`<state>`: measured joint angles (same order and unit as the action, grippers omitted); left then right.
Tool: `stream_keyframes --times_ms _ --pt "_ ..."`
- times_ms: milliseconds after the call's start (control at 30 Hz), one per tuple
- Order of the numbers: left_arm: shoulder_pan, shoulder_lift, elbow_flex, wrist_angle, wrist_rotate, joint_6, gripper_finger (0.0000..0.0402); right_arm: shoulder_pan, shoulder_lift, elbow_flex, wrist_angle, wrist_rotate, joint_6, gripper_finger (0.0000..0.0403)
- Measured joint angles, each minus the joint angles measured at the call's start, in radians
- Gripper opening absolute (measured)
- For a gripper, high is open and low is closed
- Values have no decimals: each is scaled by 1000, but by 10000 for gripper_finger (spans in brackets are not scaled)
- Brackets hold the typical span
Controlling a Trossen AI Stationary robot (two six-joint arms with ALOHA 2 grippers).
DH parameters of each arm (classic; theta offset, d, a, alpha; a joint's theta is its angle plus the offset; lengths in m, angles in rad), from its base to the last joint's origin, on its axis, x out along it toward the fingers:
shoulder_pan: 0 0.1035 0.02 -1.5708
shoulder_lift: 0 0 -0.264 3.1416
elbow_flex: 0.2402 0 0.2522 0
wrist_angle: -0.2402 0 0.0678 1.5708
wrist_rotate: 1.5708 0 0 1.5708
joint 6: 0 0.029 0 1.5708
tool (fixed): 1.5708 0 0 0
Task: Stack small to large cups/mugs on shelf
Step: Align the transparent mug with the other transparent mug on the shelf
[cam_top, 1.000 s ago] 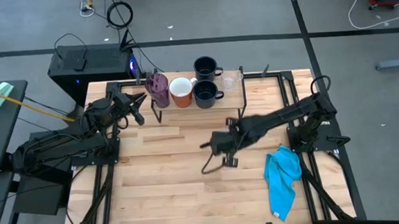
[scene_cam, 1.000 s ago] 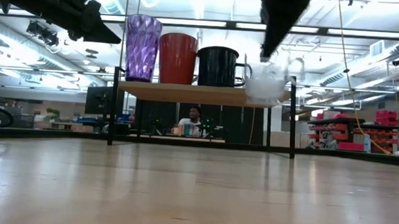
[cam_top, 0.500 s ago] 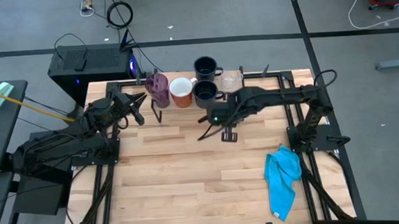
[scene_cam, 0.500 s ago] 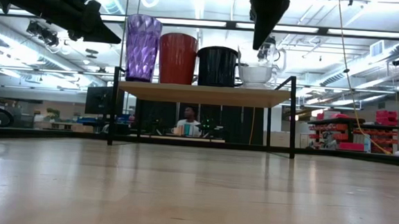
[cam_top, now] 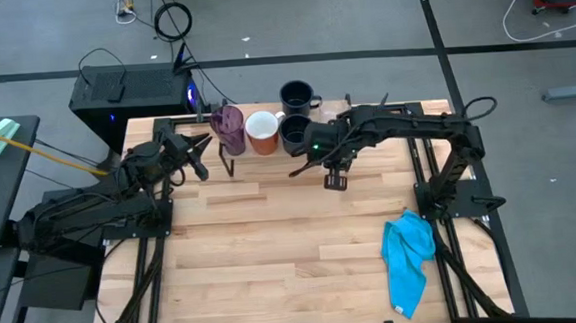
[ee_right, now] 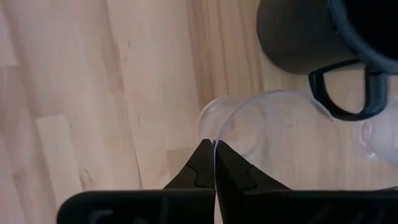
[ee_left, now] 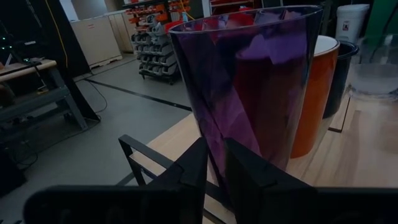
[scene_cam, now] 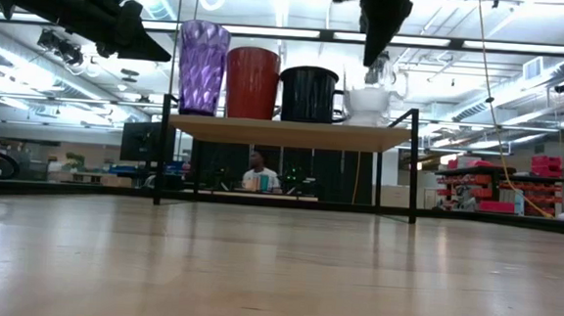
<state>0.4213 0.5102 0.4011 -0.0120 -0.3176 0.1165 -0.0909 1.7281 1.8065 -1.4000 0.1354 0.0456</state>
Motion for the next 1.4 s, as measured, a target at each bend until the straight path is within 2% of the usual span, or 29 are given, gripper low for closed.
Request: stream_keyframes --times_ms 167,533,1000,1400 --pt "0 0 0 0 0 0 64 8 -16 2 14 -53 11 2" --pt "0 0 0 0 0 0 55 7 -40 2 -1 -40 6 2" --pt "0 0 0 0 0 0 59 -143 -45 2 1 -36 -98 2" --pt "0 0 0 0 0 0 62 -216 -45 2 9 -93 -183 2"
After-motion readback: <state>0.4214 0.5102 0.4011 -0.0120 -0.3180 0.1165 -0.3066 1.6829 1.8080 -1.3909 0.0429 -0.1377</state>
